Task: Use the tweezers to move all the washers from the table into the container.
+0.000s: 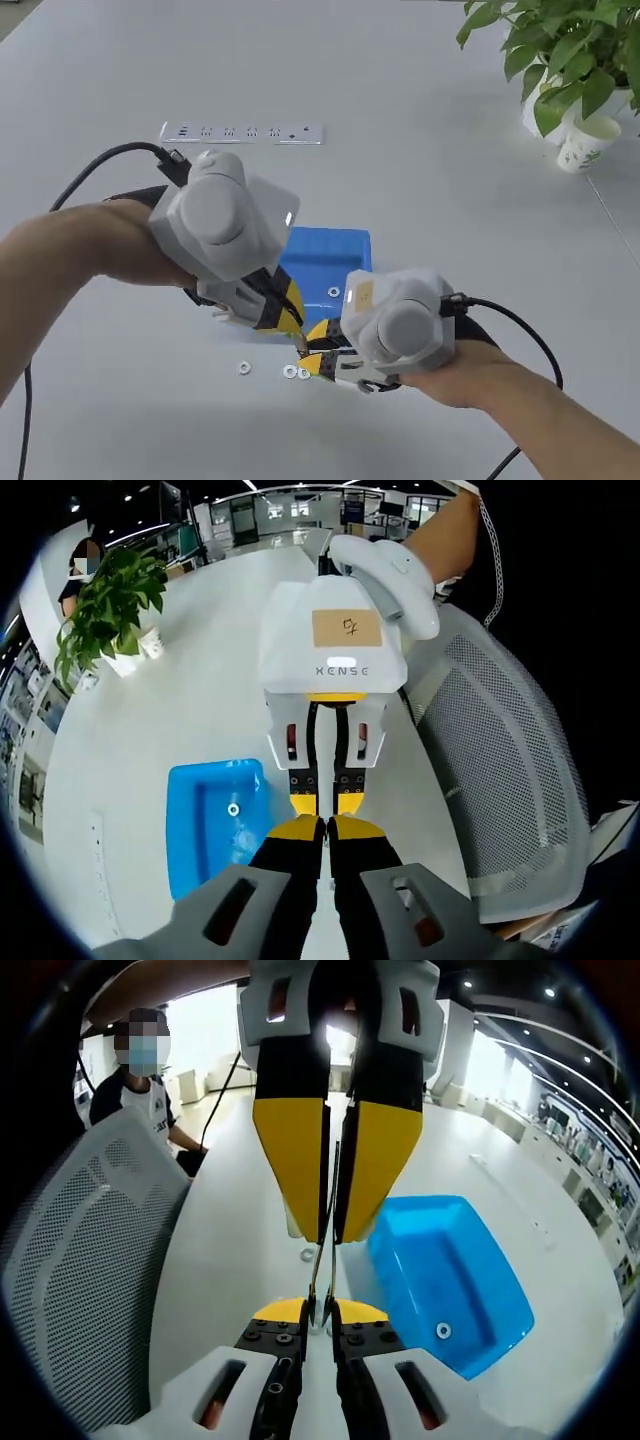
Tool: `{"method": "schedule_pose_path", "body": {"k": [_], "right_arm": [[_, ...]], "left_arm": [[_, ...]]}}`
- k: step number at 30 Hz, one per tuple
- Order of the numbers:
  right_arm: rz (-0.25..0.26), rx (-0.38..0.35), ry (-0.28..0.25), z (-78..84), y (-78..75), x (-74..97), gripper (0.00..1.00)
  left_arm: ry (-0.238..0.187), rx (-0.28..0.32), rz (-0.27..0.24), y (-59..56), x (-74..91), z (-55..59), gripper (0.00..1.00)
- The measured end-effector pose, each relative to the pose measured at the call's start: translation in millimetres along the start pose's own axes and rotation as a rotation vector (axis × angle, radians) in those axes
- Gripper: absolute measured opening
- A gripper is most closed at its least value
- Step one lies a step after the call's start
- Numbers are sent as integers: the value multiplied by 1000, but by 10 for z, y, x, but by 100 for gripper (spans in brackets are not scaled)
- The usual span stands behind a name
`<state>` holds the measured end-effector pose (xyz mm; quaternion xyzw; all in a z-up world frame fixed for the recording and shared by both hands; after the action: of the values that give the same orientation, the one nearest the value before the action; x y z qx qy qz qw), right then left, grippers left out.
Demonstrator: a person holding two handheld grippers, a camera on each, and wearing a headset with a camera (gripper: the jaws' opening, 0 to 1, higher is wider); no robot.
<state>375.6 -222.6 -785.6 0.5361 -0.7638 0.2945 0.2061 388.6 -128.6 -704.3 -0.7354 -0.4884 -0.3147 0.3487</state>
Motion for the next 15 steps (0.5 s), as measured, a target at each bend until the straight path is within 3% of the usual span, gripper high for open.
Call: {"method": "schedule_pose_path", "body": {"k": [15], "right_arm": [[-26, -12, 5, 57, 73, -100, 11]], "left_arm": [[21, 18, 13, -23, -84, 74, 6]]}}
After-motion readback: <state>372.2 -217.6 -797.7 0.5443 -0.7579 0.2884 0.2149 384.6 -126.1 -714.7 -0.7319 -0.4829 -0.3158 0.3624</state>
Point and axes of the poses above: the centre of the closed fingertips' face, and the gripper's own axes: x roughly backward along the fingers, y roughly to its left, z roughly out of its underside, the point moved 9 cm from there along x, roughly backward along the fingers, and after that the axes turned 15 degrees about z, right-handed, at the moved point
